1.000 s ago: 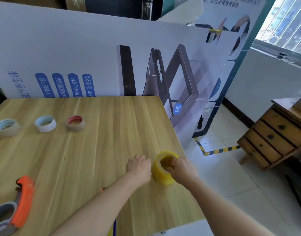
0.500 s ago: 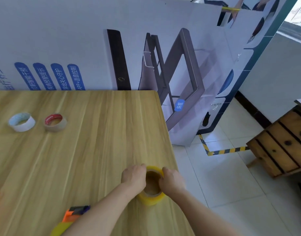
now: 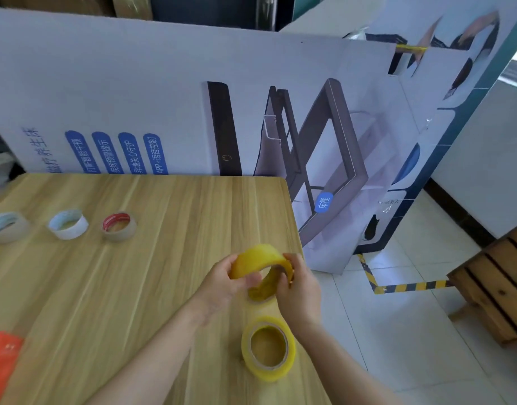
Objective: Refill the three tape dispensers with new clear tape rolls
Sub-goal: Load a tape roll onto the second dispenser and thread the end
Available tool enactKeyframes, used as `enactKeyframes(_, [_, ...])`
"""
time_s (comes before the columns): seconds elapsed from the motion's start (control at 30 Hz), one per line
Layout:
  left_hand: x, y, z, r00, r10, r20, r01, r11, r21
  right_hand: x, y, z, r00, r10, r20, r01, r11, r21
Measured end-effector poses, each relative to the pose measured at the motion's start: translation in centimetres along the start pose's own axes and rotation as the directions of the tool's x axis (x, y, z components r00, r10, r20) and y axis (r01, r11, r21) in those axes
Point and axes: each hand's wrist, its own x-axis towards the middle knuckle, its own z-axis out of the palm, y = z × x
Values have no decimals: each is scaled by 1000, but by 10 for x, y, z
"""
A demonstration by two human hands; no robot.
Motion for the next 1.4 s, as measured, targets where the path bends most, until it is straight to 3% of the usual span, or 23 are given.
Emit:
enactKeyframes(0.17, [-15, 33, -14, 998, 62, -15, -63, 988, -138, 6, -27, 7, 997, -74, -5, 74, 988, 135])
enactKeyframes(0.33, [-28, 58, -13, 929, 53, -365, -75, 996, -46, 5, -51, 18, 991, -137, -14, 137, 976, 171])
enactKeyframes(0.4, [-35, 71, -19, 910, -1, -414, -32, 997, -72, 6, -61, 19, 987, -161, -2, 159, 972, 173])
enactKeyframes(0.5, [-49, 85, -27, 947, -19, -321, -26, 990, -136, 9, -74, 21, 991, -132, 17, 126, 974, 190])
enactKeyframes(0.67, [-70, 76, -34, 955, 233, -184, -272, 933, -235, 10, -102, 27, 993, 29, 115, -67, 936, 344])
enactKeyframes(0.77, [-85, 72, -46, 944, 311, -111, -328, 921, -210, 6, -119, 27, 968, 74, 240, -177, 878, 445])
enactKeyframes(0.9, [-96, 81, -64, 912, 357, -204, -386, 914, -126, -6, -145, 31, 924, 38, 380, -230, 850, 474])
enactKeyframes(1.0, [-101, 98, -77, 900, 325, -290, -385, 905, -182, -19, -167, 39, 973, -85, 215, -27, 881, 473])
enactKeyframes(1.07, [-105, 109, -91, 904, 233, -357, -328, 916, -231, -31, -184, 45, 974, -209, 84, 130, 826, 549])
enactKeyframes(1.13, [-110, 118, -108, 909, 139, -393, -261, 926, -275, -44, -198, 52, 933, -346, 99, 218, 761, 611])
enactKeyframes(1.23, [-121, 128, -137, 924, 74, -375, -200, 929, -311, -60, -216, 68, 851, -499, 165, 344, 766, 543])
enactKeyframes(1.3, [-129, 134, -156, 924, 74, -375, -165, 962, -218, -68, -229, 80, 841, -512, 174, 349, 761, 547])
enactKeyframes(1.4, [-138, 136, -187, 848, 183, -497, -71, 969, 236, -81, -252, 93, 868, -427, 254, 148, 709, 690])
